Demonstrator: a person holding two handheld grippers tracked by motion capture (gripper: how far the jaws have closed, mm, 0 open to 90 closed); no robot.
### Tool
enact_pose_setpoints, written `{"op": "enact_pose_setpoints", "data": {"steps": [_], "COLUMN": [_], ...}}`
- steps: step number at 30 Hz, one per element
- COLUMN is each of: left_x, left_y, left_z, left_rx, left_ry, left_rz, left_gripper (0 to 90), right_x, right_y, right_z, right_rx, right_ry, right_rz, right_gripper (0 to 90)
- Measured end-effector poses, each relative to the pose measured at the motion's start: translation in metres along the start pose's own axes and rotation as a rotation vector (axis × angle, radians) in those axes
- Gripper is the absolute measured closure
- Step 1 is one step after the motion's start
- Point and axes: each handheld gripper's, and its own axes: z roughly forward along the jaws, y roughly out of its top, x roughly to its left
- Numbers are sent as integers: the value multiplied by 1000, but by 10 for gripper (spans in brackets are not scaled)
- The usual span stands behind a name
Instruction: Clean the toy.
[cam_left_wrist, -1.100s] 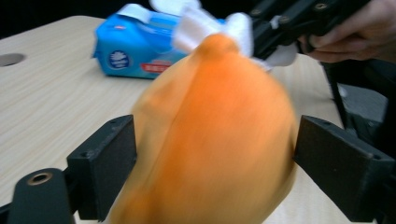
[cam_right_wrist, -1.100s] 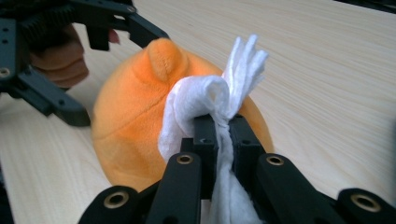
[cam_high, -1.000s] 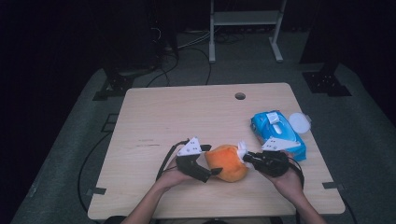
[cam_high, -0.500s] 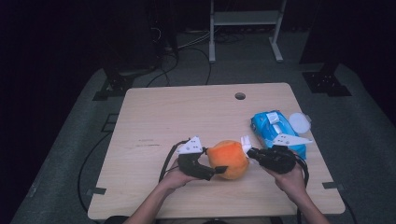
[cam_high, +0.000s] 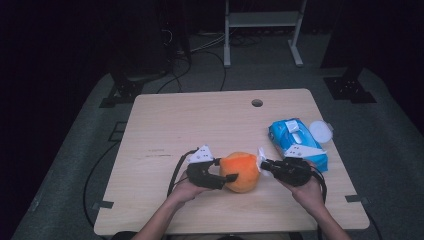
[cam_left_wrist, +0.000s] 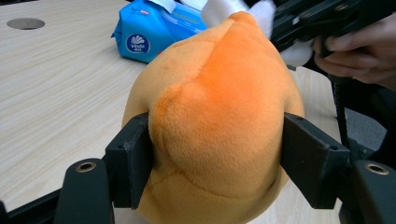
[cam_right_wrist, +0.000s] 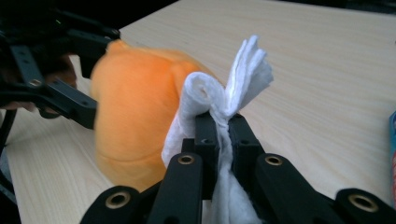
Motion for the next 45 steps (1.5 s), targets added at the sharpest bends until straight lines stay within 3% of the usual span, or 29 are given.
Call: {"op": "enact_pose_setpoints", "data": {"steps": [6,7,8,10,12,14,18,23,25,27,28,29,31,34,37,39,41,43,45], "left_x": [-5,-8,-11,-13,-12,-12,-17,-14,-14,-14,-15,-18,-18,-15,-16,-17,-20,-20,-18], "left_y": [1,1,2,2,1,-2,-3,-3,-3,-1,1,2,2,-1,-4,-5,-5,-5,-5], "left_z": [7,9,11,13,14,20,21,19,18,17,16,14,15,22,21,22,24,23,21], "left_rx": [-11,-13,-7,5,5,-5,-13,-18,-19,-7,-6,-11,-1,-3,-18,-22,-23,-21,-25], "left_ry": [18,15,8,4,11,49,113,112,95,19,-55,-64,10,87,110,123,132,137,137], "left_rz": [1,29,64,97,108,129,128,76,68,63,65,94,128,129,132,123,113,107,82], "left_gripper": [297,288,264,152,101,103,228,284,281,231,188,169,168,106,180,238,267,281,284], "right_x": [15,19,25,33,32,29,37,27,19,11,11,12,10,14,28,37,48,56,53], "right_y": [6,7,7,7,7,7,5,6,5,4,3,2,2,2,3,3,3,3,4], "right_z": [-7,-6,-4,1,1,1,5,0,-2,-3,-3,-2,-3,-1,2,3,8,12,11], "right_rx": [-27,-22,-8,13,15,13,15,1,5,12,17,23,23,19,20,14,20,31,29], "right_ry": [29,46,34,-11,-4,-4,16,-48,-77,-71,-80,-103,-100,-69,-56,-12,30,7,-2], "right_rz": [-59,-74,-109,-185,-178,-161,-183,-181,-162,-133,-139,-155,-161,-165,-207,-205,-236,-278,-272], "right_gripper": [836,835,833,831,831,831,832,831,830,829,831,833,833,832,834,833,832,832,833]}}
